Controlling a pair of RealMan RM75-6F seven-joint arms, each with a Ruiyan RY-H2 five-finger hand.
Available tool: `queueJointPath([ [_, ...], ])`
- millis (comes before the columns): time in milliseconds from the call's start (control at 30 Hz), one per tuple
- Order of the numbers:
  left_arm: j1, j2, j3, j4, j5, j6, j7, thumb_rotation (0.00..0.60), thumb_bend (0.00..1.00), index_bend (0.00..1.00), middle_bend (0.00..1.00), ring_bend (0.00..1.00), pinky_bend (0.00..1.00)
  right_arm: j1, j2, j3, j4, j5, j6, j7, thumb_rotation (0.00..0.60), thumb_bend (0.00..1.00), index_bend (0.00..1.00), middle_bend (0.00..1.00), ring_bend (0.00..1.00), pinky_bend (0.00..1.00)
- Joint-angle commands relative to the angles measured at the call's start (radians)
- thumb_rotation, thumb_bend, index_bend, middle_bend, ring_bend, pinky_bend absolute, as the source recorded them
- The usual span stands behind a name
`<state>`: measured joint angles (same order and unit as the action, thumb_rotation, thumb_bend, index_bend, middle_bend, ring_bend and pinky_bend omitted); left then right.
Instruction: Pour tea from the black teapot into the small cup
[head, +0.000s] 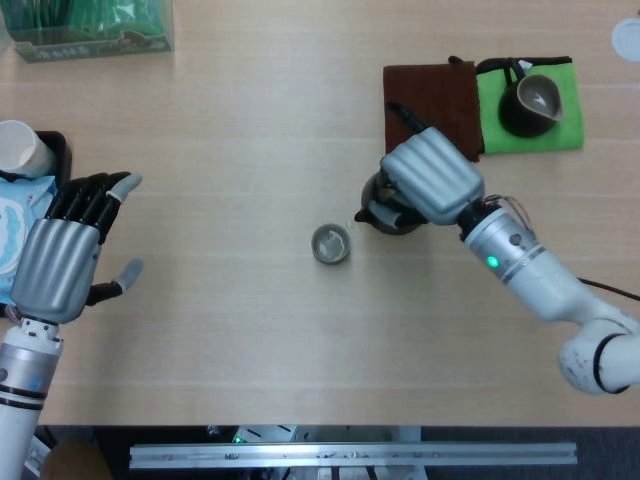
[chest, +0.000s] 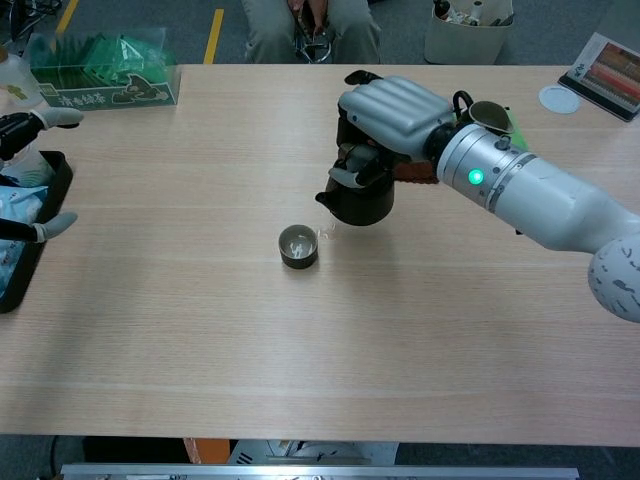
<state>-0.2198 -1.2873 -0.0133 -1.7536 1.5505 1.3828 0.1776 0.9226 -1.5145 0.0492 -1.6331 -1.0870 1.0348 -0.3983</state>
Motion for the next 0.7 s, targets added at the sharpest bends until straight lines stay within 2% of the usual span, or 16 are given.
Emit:
queueJointPath([
  [33, -0.001, 0.001, -0.001, 0.002, -0.002, -0.001, 0.001, 0.6, 0.25, 0.1, 0.15, 0.13, 0.16, -0.039, 0.041, -0.016, -0.012, -0.032, 0.008, 0.036, 0.485, 0.33, 1.0, 0.95, 0.91, 0.06],
  [333, -0.009, -0.008, -0.001, 0.006, -0.007, -0.016, 0.005, 0.6, 0.25, 0.1, 0.15, 0.13, 0.16, -0.125, 0.1, -0.052, -0.007, -0.1, 0.013, 0.122, 0.483, 0.33, 1.0, 0.91, 0.9, 0.07],
  [700, -0.014, -0.018, 0.004, 0.013, -0.008, -0.028, 0.005, 0.6, 0.25, 0.1, 0.15, 0.13, 0.16, -0.205, 0.093, -0.076, 0.07, -0.136, -0.001, 0.19, 0.485, 0.33, 1.0, 0.89, 0.87, 0.07],
])
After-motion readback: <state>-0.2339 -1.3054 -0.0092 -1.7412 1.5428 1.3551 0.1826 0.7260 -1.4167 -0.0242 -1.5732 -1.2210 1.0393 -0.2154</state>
